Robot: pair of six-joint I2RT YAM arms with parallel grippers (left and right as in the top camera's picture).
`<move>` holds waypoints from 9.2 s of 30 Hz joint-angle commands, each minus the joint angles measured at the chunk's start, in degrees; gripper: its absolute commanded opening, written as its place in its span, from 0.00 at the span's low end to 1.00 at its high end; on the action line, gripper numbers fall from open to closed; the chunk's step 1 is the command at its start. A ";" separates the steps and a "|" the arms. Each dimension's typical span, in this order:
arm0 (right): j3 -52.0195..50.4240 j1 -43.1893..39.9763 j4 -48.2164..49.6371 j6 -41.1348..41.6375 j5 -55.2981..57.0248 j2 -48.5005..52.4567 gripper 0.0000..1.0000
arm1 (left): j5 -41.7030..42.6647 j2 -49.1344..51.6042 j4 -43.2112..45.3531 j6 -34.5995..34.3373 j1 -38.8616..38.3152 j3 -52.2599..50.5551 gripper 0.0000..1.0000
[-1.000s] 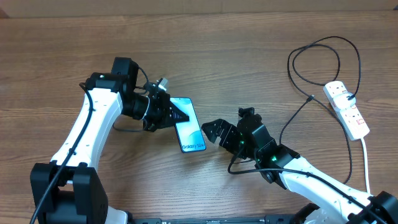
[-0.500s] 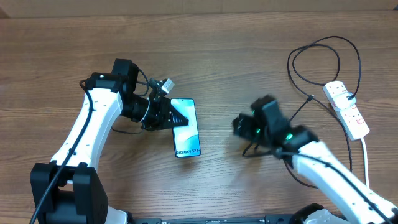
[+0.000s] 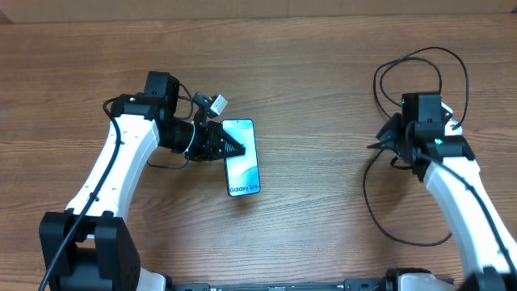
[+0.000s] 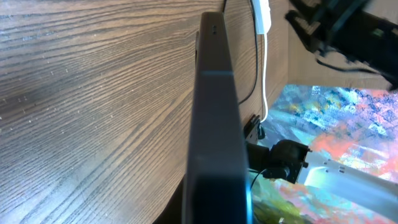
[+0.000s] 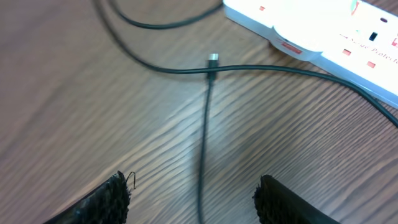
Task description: Plug charger to phone and switch on socket
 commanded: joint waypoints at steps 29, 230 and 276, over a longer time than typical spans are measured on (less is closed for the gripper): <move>0.68 -2.19 17.94 -5.07 -1.57 26.77 0.21 | -0.17 -0.57 1.77 -1.97 -0.15 1.01 0.04; 1.09 21.00 21.57 -21.16 -89.33 4.79 0.04 | 34.01 -0.57 37.48 -24.83 2.89 1.01 0.04; 1.09 23.69 24.79 -17.97 -83.97 4.76 0.04 | 31.80 -0.57 37.07 -26.01 2.84 1.01 0.04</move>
